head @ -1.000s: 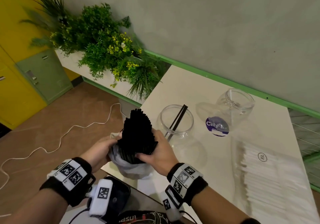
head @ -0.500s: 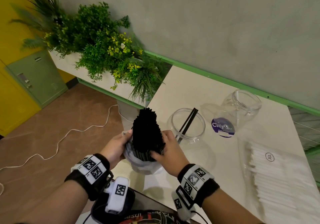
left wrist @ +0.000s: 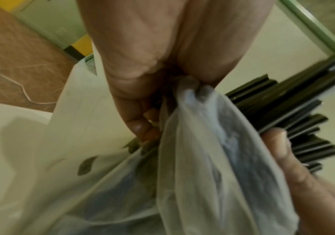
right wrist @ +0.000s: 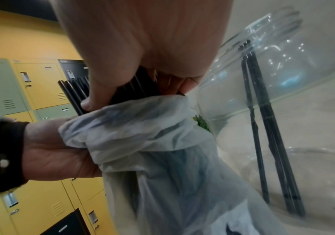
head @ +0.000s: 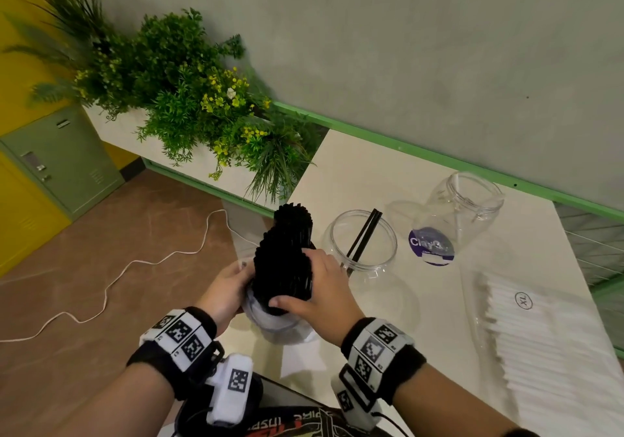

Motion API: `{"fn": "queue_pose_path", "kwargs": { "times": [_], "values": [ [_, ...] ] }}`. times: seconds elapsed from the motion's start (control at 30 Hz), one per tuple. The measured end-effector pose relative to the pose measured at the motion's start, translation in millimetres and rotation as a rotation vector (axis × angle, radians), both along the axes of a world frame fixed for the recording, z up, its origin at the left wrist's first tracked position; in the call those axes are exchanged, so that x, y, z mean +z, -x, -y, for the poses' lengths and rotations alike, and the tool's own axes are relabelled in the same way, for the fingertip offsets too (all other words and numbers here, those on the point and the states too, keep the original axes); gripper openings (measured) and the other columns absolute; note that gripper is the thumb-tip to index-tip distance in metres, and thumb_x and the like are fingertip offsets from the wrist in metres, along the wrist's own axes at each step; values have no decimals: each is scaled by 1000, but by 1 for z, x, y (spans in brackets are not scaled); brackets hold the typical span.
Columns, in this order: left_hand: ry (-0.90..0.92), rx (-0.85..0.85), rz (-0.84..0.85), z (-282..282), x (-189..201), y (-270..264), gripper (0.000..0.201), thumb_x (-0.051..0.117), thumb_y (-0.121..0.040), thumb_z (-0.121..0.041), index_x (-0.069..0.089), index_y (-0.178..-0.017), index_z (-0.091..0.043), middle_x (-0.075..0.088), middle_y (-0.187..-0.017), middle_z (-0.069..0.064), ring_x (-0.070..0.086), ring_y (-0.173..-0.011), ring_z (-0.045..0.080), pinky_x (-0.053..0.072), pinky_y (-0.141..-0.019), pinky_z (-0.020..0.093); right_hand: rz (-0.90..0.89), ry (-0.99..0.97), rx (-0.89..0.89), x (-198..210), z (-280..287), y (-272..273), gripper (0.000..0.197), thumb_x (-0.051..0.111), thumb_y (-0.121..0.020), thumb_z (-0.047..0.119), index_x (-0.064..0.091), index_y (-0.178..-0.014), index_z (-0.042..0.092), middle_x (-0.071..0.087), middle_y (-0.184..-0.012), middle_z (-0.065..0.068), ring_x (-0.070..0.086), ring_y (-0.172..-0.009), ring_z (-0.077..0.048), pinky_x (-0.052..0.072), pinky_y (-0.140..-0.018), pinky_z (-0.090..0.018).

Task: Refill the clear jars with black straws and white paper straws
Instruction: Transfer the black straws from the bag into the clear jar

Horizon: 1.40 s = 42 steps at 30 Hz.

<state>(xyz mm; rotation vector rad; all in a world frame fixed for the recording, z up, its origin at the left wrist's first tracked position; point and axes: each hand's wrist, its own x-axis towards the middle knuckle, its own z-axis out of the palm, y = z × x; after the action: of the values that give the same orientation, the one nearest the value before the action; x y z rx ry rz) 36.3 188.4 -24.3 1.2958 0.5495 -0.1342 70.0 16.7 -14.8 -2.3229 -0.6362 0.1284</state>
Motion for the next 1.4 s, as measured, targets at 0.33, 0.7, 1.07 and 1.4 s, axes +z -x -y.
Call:
{"fn": "queue_pose_path", "kwargs": {
  "times": [0.33,0.7,1.07,1.4],
  "values": [
    [-45,20,-11,2,-8,5,15,45,-101,-19,54,-96,-8,59,-87,20,60,-78,24,50,-66,33,-91,-203,-13,-7,13,-3,37,68,-71,50,58,-89,20,61,-87,6,58,-87,-14,47,-83,-45],
    [-106,3,-48,4,1,4,23,43,-102,-26,55,-109,-8,63,-97,19,62,-88,28,54,-68,33,-167,-529,-139,44,20,-9,26,72,-83,19,50,-70,12,49,-68,-5,50,-66,-16,42,-62,-27],
    [-141,8,-17,6,7,7,25,43,-102,-20,60,-84,-14,68,-76,6,64,-72,21,54,-57,28,-176,-830,-181,126,33,-37,11,62,-89,4,55,-90,12,72,-81,-4,70,-89,-31,51,-93,-54],
    [-145,-21,-40,4,10,4,22,41,-103,-19,60,-96,-11,66,-86,11,63,-73,21,51,-58,26,-214,-972,-146,170,63,-69,14,54,-92,-4,50,-103,4,67,-88,-10,69,-89,-32,56,-85,-49]
  ]
}}
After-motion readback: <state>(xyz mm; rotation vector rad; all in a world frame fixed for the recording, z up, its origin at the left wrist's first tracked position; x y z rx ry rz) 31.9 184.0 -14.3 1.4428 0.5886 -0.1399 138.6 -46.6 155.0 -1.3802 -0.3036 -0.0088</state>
